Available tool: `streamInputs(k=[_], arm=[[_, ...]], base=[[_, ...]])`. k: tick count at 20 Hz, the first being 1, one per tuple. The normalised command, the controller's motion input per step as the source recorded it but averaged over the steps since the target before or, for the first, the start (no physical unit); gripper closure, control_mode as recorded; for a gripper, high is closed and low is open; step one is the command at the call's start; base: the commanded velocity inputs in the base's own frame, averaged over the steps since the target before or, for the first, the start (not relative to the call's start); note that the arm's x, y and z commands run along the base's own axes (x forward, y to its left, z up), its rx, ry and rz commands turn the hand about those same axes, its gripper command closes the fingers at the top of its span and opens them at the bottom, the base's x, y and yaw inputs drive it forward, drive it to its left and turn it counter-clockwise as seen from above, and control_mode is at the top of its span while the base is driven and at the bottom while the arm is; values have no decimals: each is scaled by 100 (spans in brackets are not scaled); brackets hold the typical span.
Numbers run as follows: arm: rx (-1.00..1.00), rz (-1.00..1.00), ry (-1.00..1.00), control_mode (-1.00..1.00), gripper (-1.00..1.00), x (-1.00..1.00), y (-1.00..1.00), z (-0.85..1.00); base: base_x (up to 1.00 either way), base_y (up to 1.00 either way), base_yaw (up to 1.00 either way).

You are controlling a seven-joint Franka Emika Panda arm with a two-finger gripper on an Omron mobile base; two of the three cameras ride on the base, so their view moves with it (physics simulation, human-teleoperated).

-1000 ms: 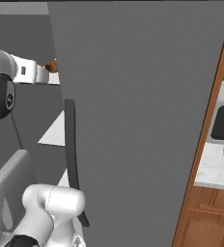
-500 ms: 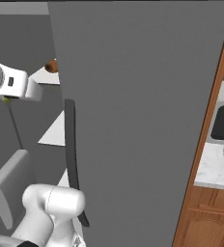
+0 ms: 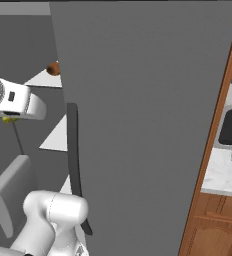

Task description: Take the lemon and potato out of the freezer and place them in the tupperware container on the counter. Then put the tupperware containing the vegetables back in the freezer.

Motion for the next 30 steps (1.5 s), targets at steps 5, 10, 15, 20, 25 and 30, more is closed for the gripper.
streamInputs(k=[5, 10, 15, 20, 25, 30], arm=[[-2, 0, 0, -100, 100, 0, -15, -50], [0, 0, 0, 100, 100, -3, -2, -8], [0, 0, 0, 100, 100, 0, 0, 0], [0, 0, 0, 100, 100, 0, 0, 0], [0, 0, 0, 100, 100, 0, 0, 0], [0, 0, 0, 100, 100, 0, 0, 0]], base=[[0, 0, 0], [-49, -25, 0], [-93, -83, -6], [-35, -100, -15], [0, -100, -16], [19, -100, -12]])
